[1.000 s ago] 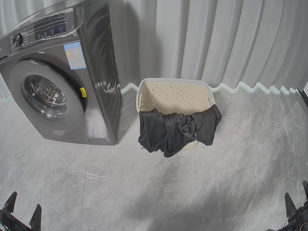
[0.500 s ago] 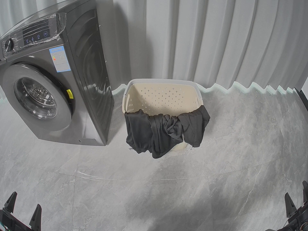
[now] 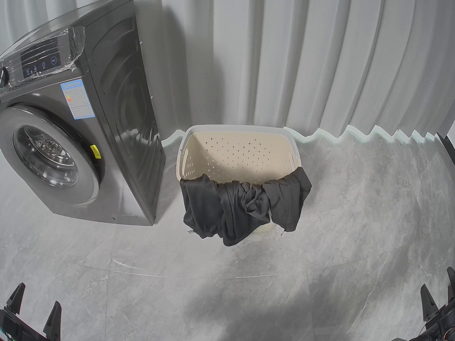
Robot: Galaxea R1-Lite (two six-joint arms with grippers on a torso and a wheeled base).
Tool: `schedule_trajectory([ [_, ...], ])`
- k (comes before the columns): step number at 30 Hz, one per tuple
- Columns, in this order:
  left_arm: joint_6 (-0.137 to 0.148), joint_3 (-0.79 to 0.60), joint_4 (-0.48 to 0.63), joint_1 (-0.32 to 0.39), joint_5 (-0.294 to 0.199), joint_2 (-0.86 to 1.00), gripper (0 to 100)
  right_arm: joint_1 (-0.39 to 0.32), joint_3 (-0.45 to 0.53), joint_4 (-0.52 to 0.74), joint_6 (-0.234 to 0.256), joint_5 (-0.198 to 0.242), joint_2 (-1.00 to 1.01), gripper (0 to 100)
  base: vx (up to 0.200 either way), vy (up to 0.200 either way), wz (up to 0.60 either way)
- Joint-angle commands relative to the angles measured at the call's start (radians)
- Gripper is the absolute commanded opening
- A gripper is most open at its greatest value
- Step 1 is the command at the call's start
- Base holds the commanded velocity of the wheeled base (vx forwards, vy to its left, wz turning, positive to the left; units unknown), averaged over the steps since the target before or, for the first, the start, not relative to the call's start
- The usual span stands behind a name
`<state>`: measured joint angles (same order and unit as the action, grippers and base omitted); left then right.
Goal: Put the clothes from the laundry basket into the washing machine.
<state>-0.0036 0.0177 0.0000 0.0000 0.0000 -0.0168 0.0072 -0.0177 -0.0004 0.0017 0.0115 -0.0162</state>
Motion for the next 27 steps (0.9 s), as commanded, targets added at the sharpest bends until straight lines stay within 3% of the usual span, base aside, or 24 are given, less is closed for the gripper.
schedule_trajectory([
  [1,-0.001,-0.018,0.0,0.0,0.0,0.015,100,0.0,0.018,0.0,0.0,-0.001,0.016,100,0.2,0.0,0.0],
  [7,0.001,-0.018,-0.002,0.0,0.0,0.015,100,0.0,0.018,0.0,-0.002,0.001,0.016,100,0.2,0.0,0.0],
  [13,-0.003,-0.018,0.0,0.0,0.002,0.015,100,0.0,0.018,-0.001,-0.002,0.001,0.016,100,0.0,0.0,0.0],
  [18,-0.003,-0.018,-0.002,0.0,0.002,0.015,100,0.0,0.018,0.0,-0.002,0.001,0.016,100,0.0,-0.2,0.0],
  [27,-0.001,-0.018,0.0,0.0,0.002,0.015,100,0.0,0.018,-0.001,-0.002,0.001,0.016,100,0.0,0.0,0.0],
])
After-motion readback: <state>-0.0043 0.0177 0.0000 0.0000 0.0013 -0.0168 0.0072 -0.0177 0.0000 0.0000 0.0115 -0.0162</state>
